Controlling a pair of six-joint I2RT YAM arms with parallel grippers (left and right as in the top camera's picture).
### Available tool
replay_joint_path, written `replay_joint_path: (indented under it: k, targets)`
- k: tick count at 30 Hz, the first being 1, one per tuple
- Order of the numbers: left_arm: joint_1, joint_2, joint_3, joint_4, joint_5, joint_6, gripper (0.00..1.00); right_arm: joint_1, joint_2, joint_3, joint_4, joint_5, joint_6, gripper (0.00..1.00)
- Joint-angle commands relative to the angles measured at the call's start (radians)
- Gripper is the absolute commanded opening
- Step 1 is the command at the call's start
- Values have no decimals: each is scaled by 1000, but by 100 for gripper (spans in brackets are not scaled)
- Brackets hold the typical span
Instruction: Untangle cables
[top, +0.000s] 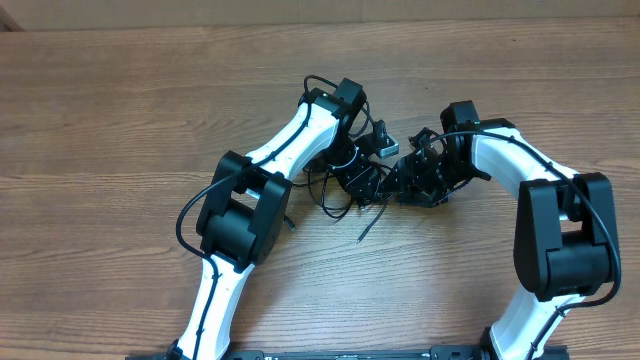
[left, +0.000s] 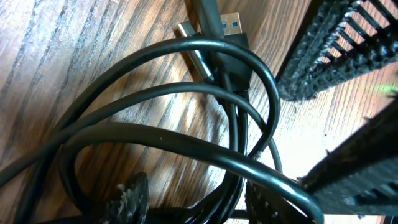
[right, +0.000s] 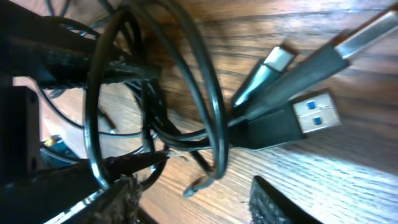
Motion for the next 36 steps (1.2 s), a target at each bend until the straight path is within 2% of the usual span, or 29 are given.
replay_joint_path:
  k: [1,4,7,14,16,19,24,31,34,36]
  targets:
    - [-8,11,-26,-6,-27,19,51,25,7,-6,9,45,19,60]
    - [-8,11,-26,-6,-27,18,51,31,7,-6,22,-3,-3,65]
    - [-8,11,-26,-6,-28,18,51,31,7,-6,8,-92,-105,70]
    - [-8,11,-26,-6,-67,19,53,29,7,-6,-103,-98,-303,73]
    - [-8,11,-26,-6,-66,19,52,27,7,-6,-112,-98,-317,73]
    - [-10,11,-26,-6,-64,19,52,27,7,-6,-76,-98,-251,72]
    - [-13,11,-26,-3,-64,14,52,38,7,-6,30,-42,-16,57]
    - [-13,11,-26,-7,-46,8,51,105,7,-6,41,280,154,51]
    - [-13,11,-26,-8,-45,8,51,109,7,-6,39,293,156,39]
    - [-13,11,-26,-9,-41,8,51,107,7,-6,34,294,156,27]
